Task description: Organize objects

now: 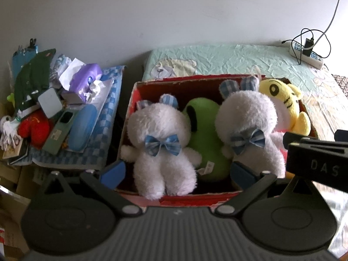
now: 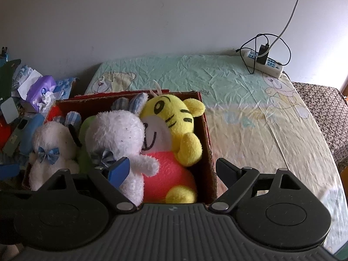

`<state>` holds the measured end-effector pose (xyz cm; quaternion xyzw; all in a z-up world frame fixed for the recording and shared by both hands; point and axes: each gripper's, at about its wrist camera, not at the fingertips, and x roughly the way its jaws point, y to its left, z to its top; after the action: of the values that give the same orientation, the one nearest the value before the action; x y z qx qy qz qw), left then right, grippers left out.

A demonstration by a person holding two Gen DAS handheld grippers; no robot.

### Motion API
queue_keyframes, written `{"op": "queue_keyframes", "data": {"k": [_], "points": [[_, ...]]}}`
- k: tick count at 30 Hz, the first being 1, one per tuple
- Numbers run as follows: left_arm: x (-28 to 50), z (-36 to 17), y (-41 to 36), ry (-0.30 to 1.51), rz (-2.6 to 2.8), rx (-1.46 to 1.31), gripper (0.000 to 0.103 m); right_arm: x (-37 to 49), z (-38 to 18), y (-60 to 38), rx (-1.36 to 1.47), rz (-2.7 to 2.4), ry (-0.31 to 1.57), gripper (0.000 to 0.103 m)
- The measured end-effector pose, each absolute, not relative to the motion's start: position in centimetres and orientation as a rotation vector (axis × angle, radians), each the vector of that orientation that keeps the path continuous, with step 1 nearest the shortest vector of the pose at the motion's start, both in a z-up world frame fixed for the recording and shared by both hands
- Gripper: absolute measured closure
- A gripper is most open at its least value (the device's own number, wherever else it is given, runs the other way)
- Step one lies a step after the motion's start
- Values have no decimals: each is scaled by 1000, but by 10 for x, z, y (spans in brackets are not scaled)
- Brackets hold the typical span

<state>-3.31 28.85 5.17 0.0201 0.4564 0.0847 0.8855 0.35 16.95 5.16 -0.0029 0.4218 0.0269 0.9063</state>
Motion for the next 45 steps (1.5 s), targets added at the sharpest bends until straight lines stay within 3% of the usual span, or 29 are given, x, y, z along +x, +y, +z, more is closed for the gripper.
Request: {"op": "queue_keyframes", "data": {"k": [45], "points": [[-19, 47, 283, 944, 150, 49, 2, 14, 47, 165, 25, 60, 894, 15]]}}
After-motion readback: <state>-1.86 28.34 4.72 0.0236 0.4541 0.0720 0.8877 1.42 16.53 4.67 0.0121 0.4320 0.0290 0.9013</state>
